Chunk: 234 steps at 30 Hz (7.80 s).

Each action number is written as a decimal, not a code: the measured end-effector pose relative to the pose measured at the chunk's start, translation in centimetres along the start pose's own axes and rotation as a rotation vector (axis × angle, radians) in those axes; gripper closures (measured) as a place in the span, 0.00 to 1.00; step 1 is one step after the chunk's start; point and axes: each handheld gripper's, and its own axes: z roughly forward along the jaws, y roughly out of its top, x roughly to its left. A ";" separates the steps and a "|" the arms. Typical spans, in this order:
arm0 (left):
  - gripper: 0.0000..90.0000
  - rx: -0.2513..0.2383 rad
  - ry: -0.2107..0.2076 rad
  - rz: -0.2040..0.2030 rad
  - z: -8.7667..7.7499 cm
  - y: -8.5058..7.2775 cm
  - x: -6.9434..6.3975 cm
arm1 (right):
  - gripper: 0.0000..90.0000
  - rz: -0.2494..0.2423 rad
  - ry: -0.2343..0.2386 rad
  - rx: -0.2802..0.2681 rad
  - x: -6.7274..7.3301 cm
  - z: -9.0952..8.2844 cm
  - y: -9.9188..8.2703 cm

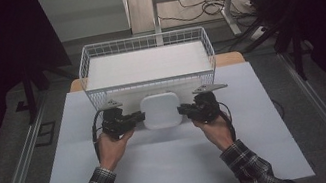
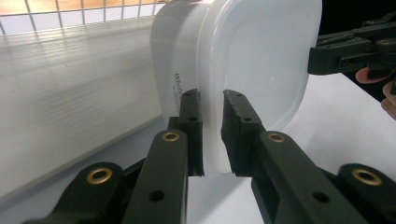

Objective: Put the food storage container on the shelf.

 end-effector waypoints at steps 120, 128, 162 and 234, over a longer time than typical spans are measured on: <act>0.03 -0.005 0.111 0.214 -6.1 -11.4 -2.9 | 0.99 -0.146 -0.041 0.078 1.0 10.2 -0.4; 0.02 -0.002 0.116 0.216 -6.1 -11.4 -2.9 | 0.76 -0.156 0.002 0.077 1.4 9.5 -0.5; 0.01 0.015 0.134 0.212 -5.8 -11.4 -2.8 | 0.03 -0.204 0.032 0.081 1.8 2.8 -1.8; 0.03 0.031 0.229 0.183 -9.9 -13.3 -2.5 | 0.00 -0.168 -0.135 0.032 0.5 -10.9 -10.5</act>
